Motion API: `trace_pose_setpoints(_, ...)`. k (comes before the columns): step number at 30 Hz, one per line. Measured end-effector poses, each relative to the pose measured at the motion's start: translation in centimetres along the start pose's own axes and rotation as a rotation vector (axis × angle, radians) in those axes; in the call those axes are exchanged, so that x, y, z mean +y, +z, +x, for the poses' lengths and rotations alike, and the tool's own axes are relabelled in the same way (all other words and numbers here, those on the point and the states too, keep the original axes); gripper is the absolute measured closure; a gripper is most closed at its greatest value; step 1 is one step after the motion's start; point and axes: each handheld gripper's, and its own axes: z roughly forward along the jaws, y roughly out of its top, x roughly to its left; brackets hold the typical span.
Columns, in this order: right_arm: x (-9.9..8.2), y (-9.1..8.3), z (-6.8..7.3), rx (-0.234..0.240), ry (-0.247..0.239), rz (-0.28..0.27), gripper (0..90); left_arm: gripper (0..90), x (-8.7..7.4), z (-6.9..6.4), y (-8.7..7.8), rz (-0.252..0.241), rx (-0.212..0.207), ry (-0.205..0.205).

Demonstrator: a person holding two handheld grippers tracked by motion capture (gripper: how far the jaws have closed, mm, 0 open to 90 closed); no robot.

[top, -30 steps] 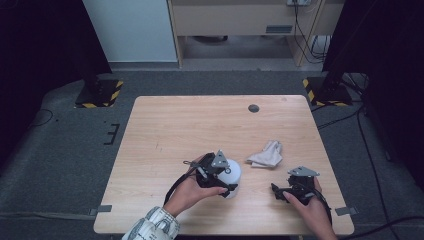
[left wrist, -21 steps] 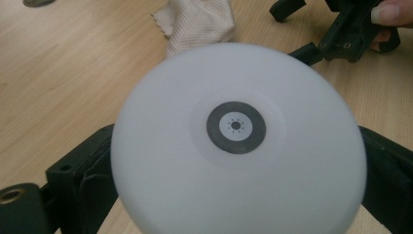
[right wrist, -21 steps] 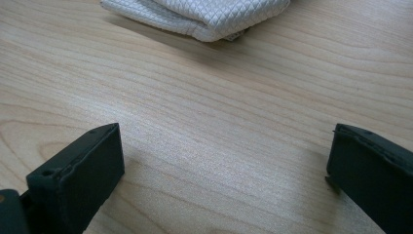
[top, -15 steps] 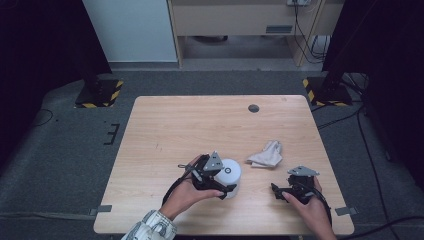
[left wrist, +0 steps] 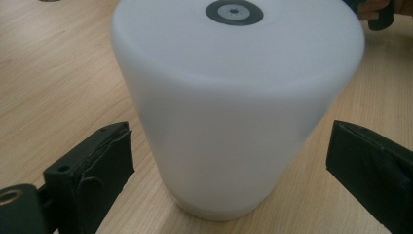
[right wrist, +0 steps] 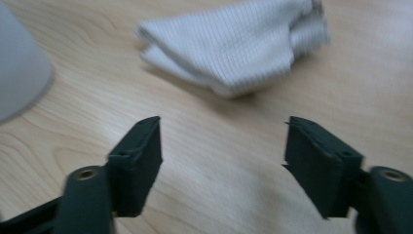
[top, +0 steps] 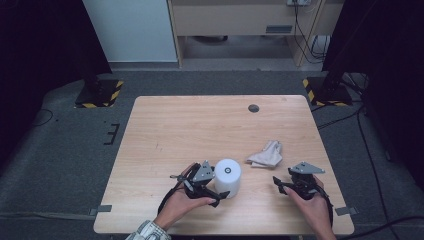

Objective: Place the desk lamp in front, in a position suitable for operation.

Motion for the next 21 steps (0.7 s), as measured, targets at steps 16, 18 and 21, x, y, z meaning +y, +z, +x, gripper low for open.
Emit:
trace_pose_setpoints(16,6.8,5.6,-0.6,-0.017,-0.033,0.056,30.9,2.5,0.1,0.2,0.4,-0.007,-0.004,-0.002)
trace_pose_setpoints(18,6.5,6.5,-0.6,-0.014,-0.035,0.076,27.4,2.5,0.1,0.4,0.3,-0.016,-0.001,0.001)
trace_pose_setpoints(21,6.2,7.3,-0.2,-0.02,-0.048,0.097,24.7,2.6,0.1,0.7,0.4,-0.024,-0.011,-0.016)
